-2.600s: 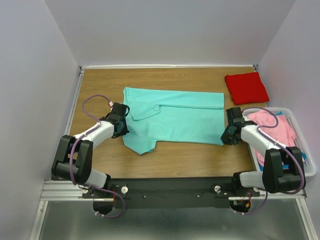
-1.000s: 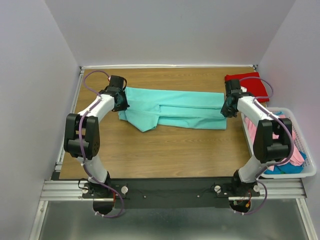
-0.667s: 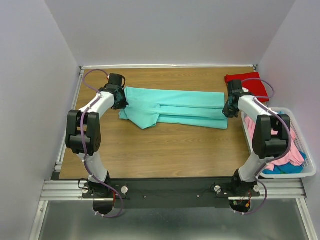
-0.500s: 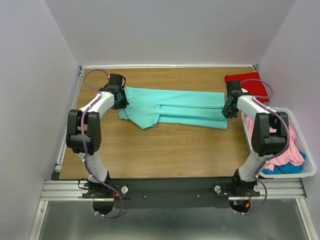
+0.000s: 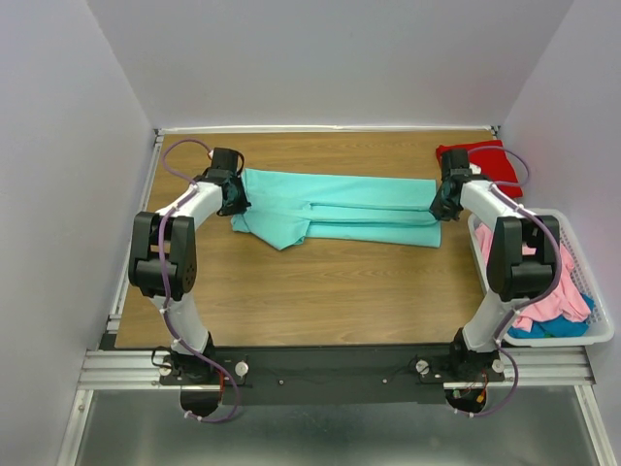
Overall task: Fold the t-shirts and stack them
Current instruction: Fold the tshirt
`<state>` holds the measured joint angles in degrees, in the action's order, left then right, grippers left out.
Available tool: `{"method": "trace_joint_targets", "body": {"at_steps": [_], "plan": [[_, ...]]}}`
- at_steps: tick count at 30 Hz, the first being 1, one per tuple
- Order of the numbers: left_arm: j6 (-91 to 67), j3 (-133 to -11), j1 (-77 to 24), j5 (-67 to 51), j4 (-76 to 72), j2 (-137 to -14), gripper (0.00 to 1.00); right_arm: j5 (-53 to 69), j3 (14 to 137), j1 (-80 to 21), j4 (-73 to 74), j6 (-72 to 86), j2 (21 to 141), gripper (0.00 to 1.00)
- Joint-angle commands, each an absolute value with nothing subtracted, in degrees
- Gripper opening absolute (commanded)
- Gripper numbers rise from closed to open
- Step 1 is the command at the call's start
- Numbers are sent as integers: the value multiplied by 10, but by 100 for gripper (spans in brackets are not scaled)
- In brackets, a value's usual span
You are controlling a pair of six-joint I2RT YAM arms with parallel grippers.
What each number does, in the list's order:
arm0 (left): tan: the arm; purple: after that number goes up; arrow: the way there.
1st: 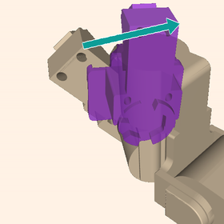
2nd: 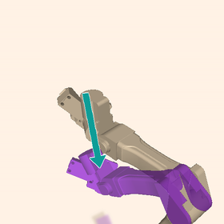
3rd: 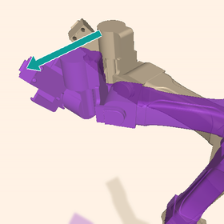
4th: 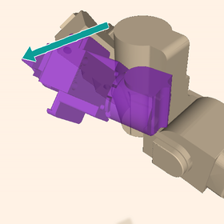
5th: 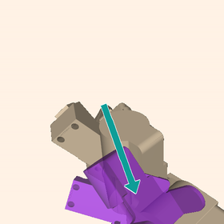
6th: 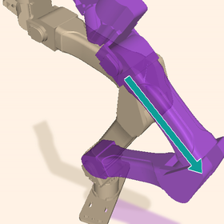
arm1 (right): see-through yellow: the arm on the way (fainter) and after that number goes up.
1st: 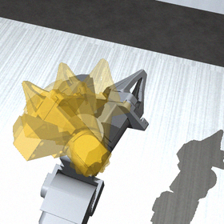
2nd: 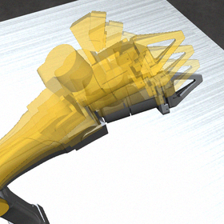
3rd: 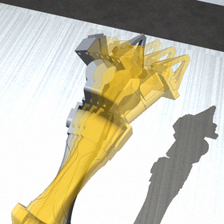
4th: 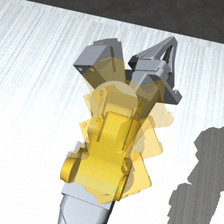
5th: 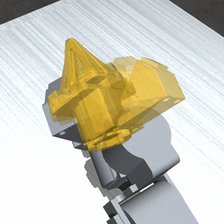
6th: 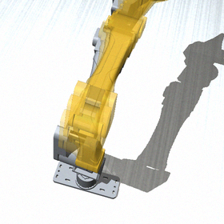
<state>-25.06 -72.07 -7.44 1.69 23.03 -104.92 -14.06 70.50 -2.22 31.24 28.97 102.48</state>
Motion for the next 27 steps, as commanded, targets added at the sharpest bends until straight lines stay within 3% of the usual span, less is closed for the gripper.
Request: {"method": "trace_joint_targets", "body": {"at_steps": [1, 11, 14, 15, 17, 23, 27], "plan": [[-260, -708, -69, 26, 214, -1055, 0, -136, 729, -17, 305, 299, 1047, 2], [-273, -694, -69, 20, 185, -1051, 2, -122, 729, -17, 291, 301, 1075, 7], [-274, -693, -69, 18, 178, -1039, 15, -103, 733, -17, 292, 287, 1067, 22], [-275, -689, -69, 18, 174, -1028, 18, -93, 733, -17, 292, 283, 1061, 31], [-277, -686, -70, 20, 170, -1014, 26, -82, 735, -18, 292, 271, 1049, 39], [-279, -680, -71, 31, 176, -951, 52, -48, 736, -41, 292, 223, 974, 46], [-301, -643, -71, 58, 168, -890, 54, -4, 713, -54, 289, 235, 931, 47]]}}
